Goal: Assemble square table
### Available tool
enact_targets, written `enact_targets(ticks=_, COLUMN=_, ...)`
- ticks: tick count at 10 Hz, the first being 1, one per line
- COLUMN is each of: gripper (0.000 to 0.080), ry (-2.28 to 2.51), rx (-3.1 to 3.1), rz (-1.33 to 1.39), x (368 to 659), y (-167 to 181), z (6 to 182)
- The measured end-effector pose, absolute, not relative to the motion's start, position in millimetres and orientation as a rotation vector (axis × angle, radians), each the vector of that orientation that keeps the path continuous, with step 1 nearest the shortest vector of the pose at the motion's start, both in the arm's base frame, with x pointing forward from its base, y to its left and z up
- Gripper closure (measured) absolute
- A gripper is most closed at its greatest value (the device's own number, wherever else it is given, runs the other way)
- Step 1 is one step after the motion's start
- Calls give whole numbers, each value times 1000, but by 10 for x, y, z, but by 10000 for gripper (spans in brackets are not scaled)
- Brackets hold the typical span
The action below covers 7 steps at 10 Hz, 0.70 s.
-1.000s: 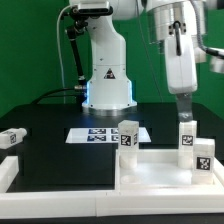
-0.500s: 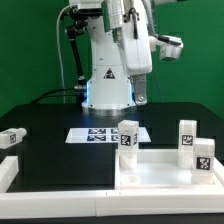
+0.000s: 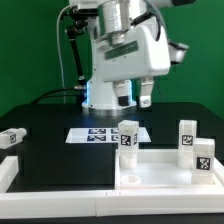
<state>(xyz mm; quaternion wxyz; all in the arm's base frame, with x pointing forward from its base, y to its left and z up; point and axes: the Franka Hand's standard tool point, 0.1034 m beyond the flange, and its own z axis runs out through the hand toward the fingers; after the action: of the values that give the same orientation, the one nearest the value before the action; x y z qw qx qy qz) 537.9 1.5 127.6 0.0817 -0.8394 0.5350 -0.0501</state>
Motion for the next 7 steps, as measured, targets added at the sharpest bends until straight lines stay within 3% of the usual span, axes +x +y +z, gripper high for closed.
enact_targets(ticks=4, gripper=151, ry=922, rx=-2890, rz=-177, x=4939, y=-925, z=1057)
enact_targets(ticks=7, gripper=151, ry=668, rx=-2978, rz=-190, x=4959, y=-924, z=1059)
